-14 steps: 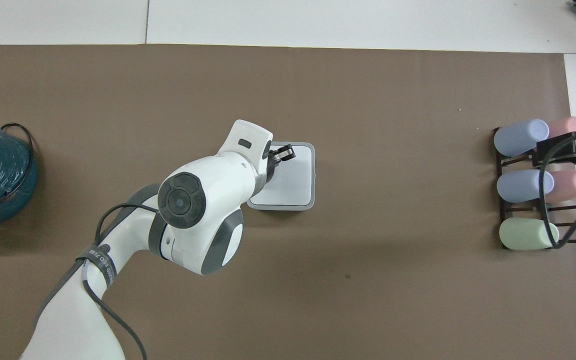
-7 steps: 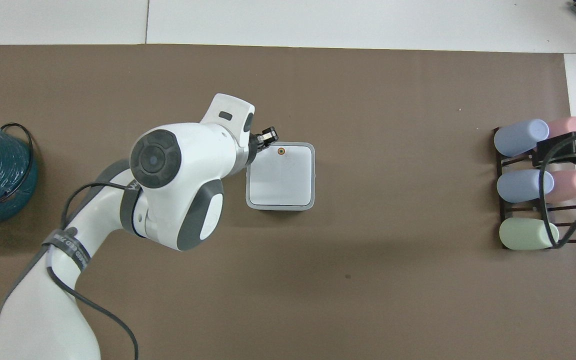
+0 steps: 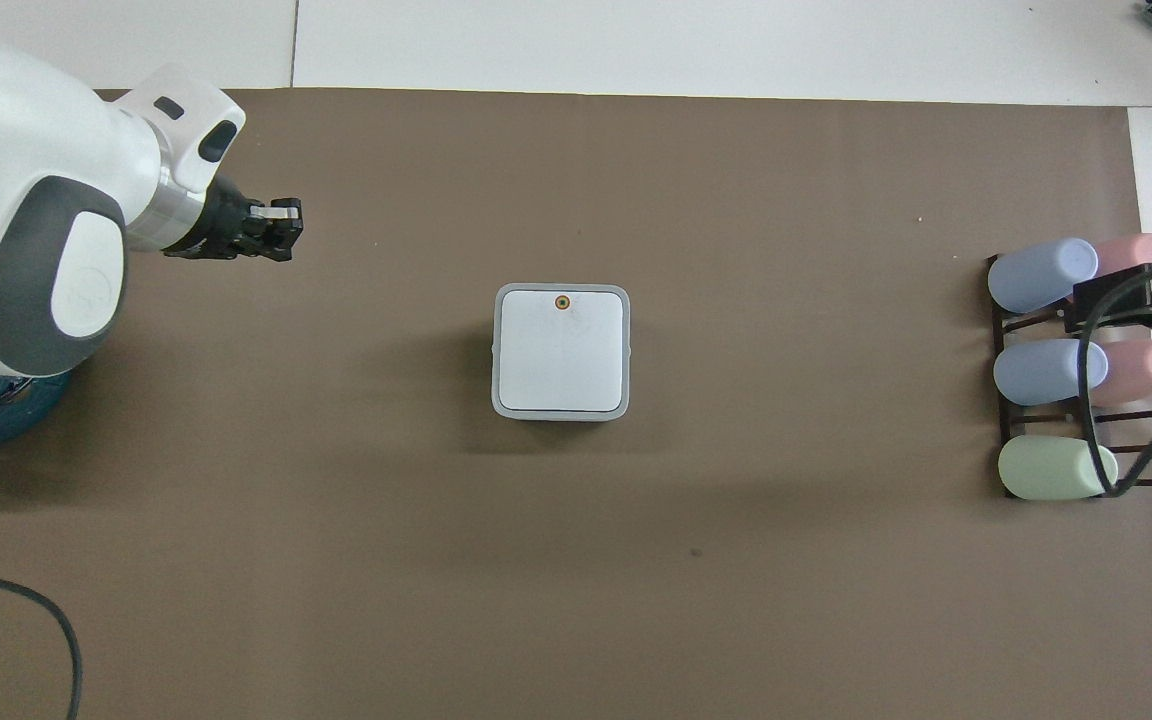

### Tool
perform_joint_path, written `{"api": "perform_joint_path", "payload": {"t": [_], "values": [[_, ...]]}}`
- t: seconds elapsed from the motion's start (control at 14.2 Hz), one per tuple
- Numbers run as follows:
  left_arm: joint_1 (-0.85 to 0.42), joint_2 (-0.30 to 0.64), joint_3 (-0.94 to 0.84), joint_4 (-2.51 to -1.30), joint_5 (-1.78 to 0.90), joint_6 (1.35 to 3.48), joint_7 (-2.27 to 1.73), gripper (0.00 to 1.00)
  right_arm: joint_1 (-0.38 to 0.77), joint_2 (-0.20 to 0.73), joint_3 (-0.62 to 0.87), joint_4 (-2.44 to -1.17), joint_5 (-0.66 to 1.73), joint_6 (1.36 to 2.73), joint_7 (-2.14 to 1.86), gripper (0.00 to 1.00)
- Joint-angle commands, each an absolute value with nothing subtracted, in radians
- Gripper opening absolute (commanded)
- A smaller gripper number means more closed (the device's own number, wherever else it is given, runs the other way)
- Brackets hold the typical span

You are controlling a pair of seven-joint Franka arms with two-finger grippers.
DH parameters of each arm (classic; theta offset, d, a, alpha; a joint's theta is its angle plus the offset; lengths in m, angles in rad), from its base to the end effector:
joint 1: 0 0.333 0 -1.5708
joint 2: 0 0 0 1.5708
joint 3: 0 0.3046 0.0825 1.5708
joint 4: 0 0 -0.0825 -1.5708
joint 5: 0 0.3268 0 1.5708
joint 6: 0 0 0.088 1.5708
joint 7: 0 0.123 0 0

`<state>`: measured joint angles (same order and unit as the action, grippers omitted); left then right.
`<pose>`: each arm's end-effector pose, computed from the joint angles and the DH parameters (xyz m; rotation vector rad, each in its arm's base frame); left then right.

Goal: Close trash can lid

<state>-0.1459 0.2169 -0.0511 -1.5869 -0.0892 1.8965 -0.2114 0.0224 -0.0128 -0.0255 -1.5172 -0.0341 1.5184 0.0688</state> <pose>0.5699 -0.1191 0.5038 3.0255 0.0616 0.1080 0.4889 -0.0060 0.6209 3.1062 -0.1149 0.0235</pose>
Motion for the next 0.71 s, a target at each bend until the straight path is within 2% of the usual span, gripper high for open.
{"api": "perform_joint_path", "payload": {"t": [0.0, 0.07, 0.14, 0.21, 0.28, 0.35, 0.64], "values": [[-0.106, 0.146, -0.058, -1.588, -0.035, 1.798, -0.123, 0.18, 0.015, -0.026, -0.021, -1.529, -0.035, 1.508, 0.043, 1.00], [-0.086, 0.115, -0.060, -1.588, -0.026, 1.772, -0.088, 0.29, 0.015, -0.026, -0.021, -1.528, -0.035, 1.508, 0.043, 1.00], [-0.074, 0.091, -0.060, -1.588, -0.025, 1.744, -0.059, 0.51, 0.015, -0.026, -0.021, -1.528, -0.035, 1.508, 0.043, 1.00], [-0.071, 0.068, -0.058, -1.589, -0.025, 1.726, -0.034, 0.65, 0.017, -0.026, -0.021, -1.528, -0.035, 1.508, 0.043, 1.00], [-0.069, 0.055, -0.058, -1.589, -0.023, 1.714, -0.025, 0.93, 0.015, -0.026, -0.021, -1.528, -0.035, 1.508, 0.043, 1.00], [-0.071, 0.045, -0.058, -1.589, -0.021, 1.695, -0.026, 1.00, 0.017, -0.026, -0.021, -1.528, -0.035, 1.508, 0.043, 1.00], [-0.071, 0.008, -0.058, -1.588, 0.012, 1.689, -0.006, 1.00, 0.015, -0.026, -0.021, -1.528, -0.035, 1.508, 0.043, 1.00]]}}
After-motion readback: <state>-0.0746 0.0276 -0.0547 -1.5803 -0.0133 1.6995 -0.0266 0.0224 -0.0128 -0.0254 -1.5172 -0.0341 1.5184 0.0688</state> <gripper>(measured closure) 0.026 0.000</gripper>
